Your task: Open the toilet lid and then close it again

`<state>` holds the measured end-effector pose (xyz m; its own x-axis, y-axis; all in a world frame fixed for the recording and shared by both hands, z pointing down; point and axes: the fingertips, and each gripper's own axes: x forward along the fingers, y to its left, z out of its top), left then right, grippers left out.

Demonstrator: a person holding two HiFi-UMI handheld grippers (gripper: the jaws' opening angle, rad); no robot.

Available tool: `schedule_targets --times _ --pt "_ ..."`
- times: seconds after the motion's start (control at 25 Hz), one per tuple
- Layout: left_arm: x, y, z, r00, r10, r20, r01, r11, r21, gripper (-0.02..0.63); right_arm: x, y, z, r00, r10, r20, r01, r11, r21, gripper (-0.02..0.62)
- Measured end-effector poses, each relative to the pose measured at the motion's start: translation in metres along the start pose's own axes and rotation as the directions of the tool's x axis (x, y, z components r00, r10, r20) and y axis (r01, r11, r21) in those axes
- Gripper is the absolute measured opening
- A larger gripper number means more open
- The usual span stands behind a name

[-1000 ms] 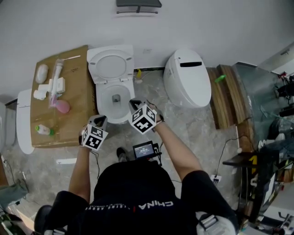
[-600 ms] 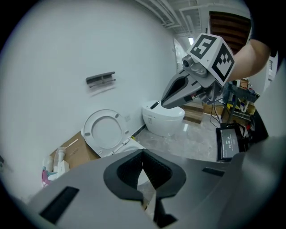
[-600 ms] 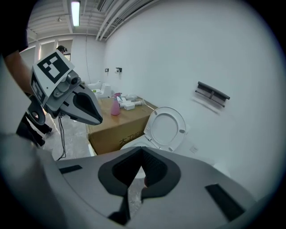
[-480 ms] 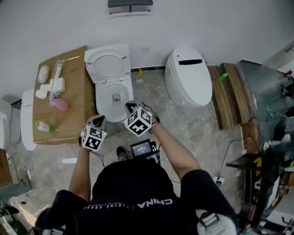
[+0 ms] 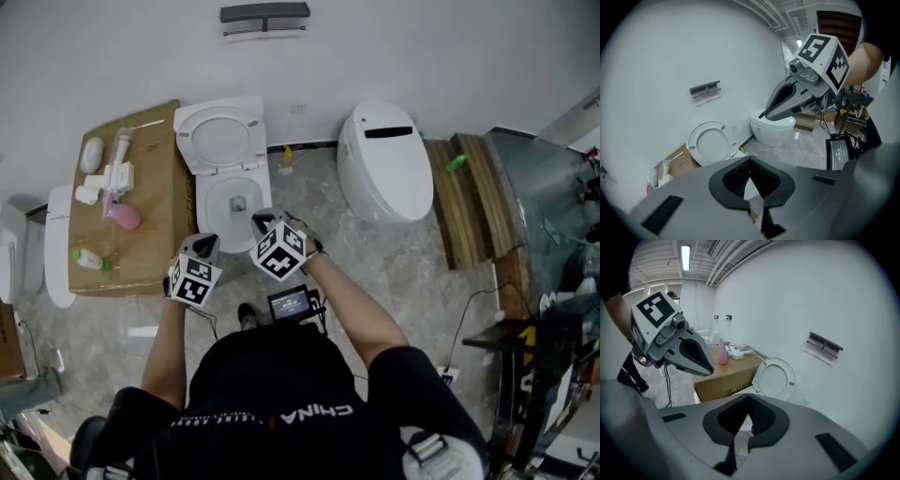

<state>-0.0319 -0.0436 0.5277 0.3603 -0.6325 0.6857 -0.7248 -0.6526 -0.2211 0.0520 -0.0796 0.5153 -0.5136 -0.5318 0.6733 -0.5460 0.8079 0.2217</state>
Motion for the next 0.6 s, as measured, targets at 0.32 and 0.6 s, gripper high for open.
schedule_targets --times 0.32,0.6 --pt "0.001 -0.006 0.009 0.999 -0.025 0.02 0.025 0.999 -0.04 0.011 -0.003 -0.003 -0.004 1.0 -0.003 -0.002 0.003 1.0 -0.008 0.014" --pt "0.004 -0.016 0.015 0.997 -0.059 0.04 0.06 0.997 -0.039 0.011 -0.004 -0.006 -0.005 1.0 -0.003 0.0 0.003 1.0 -0.01 0.014"
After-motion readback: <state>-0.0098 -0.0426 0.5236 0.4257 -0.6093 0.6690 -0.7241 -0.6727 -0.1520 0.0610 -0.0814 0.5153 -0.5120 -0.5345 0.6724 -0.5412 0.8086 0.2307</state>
